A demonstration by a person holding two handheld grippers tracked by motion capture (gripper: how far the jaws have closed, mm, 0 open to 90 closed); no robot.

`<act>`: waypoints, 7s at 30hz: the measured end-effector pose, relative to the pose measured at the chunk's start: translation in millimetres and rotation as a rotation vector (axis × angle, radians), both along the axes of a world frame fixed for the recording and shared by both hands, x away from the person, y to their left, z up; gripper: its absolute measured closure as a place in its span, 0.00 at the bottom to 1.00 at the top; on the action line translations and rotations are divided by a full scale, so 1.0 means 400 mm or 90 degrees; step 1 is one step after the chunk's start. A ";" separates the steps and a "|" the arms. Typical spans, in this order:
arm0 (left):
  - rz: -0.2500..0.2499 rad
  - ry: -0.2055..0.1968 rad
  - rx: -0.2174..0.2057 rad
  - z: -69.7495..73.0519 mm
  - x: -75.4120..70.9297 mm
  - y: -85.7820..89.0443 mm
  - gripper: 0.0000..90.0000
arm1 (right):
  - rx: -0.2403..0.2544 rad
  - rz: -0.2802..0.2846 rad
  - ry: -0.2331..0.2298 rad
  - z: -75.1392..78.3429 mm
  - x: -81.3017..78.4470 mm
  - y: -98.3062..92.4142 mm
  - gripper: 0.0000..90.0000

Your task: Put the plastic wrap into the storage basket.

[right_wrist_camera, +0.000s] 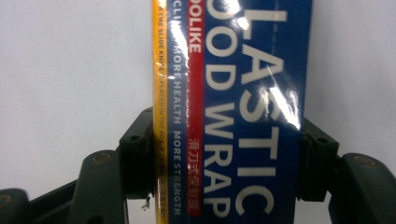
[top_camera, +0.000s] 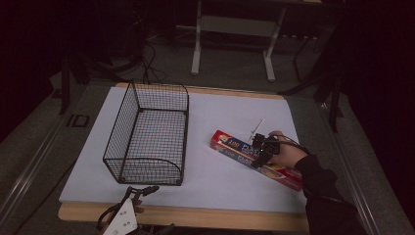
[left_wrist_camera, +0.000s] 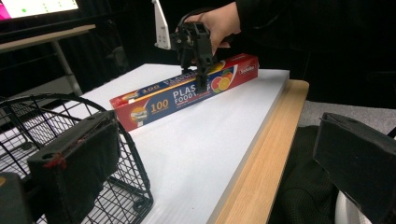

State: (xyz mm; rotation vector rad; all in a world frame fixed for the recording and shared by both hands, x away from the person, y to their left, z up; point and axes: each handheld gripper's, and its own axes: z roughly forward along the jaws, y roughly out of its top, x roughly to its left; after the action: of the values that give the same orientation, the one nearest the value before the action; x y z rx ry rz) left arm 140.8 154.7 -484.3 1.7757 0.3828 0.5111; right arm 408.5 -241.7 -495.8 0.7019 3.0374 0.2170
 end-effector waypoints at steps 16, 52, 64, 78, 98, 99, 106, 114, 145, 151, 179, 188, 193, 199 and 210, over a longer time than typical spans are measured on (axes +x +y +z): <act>-0.001 -0.004 -0.003 0.002 -0.001 0.000 0.01 | 0.040 -0.120 -0.031 0.070 -0.012 0.007 0.43; 0.001 -0.003 -0.003 0.001 -0.002 -0.003 0.01 | 0.154 -0.342 -0.197 0.378 -0.015 0.228 0.43; -0.001 -0.003 -0.004 0.001 -0.003 -0.003 0.01 | 0.178 -0.312 -0.247 0.440 -0.021 0.357 0.43; 0.001 -0.004 0.003 -0.001 -0.004 -0.005 0.01 | 0.229 -0.305 -0.252 0.485 -0.009 0.503 0.44; -0.005 -0.009 0.003 0.002 -0.010 -0.006 0.01 | 0.260 -0.275 -0.262 0.454 -0.011 0.700 0.44; -0.005 -0.010 0.003 0.002 -0.010 -0.006 0.01 | 0.263 -0.273 -0.260 0.449 -0.011 0.708 0.44; -0.004 -0.012 0.000 0.004 -0.013 -0.004 0.01 | 0.278 -0.284 -0.261 0.420 -0.001 0.755 0.43; -0.002 -0.014 0.002 0.003 -0.014 -0.003 0.01 | 0.318 -0.297 -0.243 0.380 0.000 0.793 0.43; -0.006 -0.018 0.010 0.004 -0.020 -0.007 0.01 | 0.247 -0.327 -0.181 0.150 0.017 0.821 0.42; -0.004 -0.017 0.010 0.003 -0.018 -0.006 0.01 | 0.251 -0.324 -0.183 0.134 0.016 0.809 0.42; -0.005 -0.005 0.015 -0.001 -0.013 -0.010 0.01 | 0.357 -0.198 -0.211 0.236 -0.029 0.709 0.16; -0.004 0.003 0.020 -0.003 -0.011 -0.014 0.01 | 0.367 -0.188 -0.236 0.257 -0.049 0.596 0.16; -0.002 0.005 0.022 -0.005 -0.009 -0.015 0.01 | 0.385 -0.180 -0.230 0.263 -0.066 0.537 0.15; -0.001 0.004 0.023 -0.004 -0.008 -0.017 0.01 | 0.395 -0.176 -0.239 0.257 -0.087 0.469 0.15; -0.003 0.005 0.027 -0.006 -0.009 -0.019 0.01 | 0.403 -0.169 -0.244 0.218 -0.149 0.364 0.15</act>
State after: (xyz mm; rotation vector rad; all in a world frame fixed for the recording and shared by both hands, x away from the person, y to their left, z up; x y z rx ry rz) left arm 137.4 147.1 -486.6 1.8198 0.3761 0.5131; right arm 349.0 -96.1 -408.6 0.9391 2.4582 1.1761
